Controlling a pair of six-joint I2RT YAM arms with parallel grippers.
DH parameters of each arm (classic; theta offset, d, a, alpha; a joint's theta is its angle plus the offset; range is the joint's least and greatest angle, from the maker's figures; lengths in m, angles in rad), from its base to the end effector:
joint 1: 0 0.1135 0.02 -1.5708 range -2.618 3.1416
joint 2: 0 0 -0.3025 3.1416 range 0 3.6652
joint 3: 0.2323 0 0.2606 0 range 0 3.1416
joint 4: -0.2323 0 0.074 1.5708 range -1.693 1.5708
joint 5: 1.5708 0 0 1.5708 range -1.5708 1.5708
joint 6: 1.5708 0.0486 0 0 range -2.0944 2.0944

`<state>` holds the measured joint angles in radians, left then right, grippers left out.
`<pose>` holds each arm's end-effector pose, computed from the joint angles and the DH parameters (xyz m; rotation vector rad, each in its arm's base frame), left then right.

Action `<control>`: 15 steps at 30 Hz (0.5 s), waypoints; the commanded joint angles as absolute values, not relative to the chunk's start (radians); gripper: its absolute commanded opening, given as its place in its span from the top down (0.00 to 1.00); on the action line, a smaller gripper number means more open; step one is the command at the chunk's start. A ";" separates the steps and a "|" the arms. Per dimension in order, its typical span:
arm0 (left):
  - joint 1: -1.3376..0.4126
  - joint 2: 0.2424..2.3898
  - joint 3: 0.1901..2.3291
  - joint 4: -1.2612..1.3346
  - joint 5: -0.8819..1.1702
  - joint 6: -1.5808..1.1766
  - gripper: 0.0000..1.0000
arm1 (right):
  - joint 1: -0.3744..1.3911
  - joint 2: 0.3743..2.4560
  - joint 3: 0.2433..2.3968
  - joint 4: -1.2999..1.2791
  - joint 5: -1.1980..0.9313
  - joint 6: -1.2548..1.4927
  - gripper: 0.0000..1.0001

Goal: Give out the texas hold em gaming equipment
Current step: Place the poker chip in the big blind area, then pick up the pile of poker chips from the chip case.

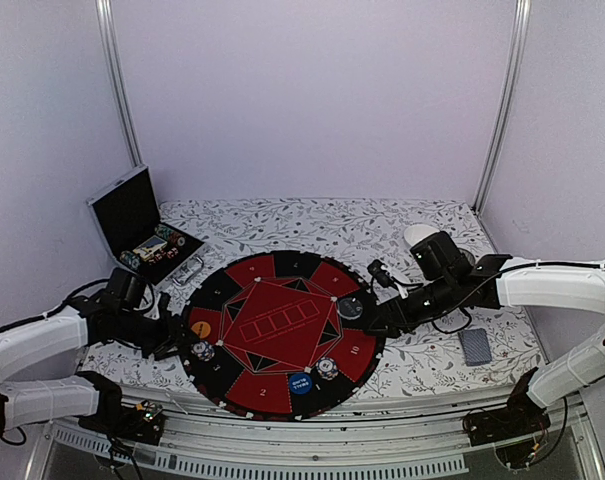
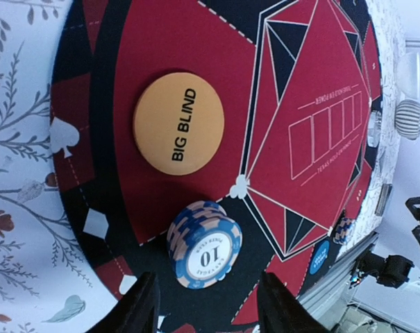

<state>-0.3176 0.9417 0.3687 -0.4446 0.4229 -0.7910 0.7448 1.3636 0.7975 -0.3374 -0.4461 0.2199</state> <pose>0.1361 -0.0657 0.1703 -0.4815 2.7099 -0.9119 0.1894 0.2031 0.2316 -0.8704 2.4535 0.9388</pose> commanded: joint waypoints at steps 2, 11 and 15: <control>-0.308 0.941 0.491 -0.533 0.353 -0.722 0.46 | 0.738 1.348 0.833 -0.363 -0.402 0.211 0.36; -0.359 1.093 0.864 -0.748 0.073 -0.491 0.02 | 0.728 1.344 1.015 -0.548 -0.066 0.120 0.01; -0.365 1.193 1.021 -0.800 -0.075 -0.383 0.02 | 0.706 1.367 1.112 -0.608 0.031 0.071 0.01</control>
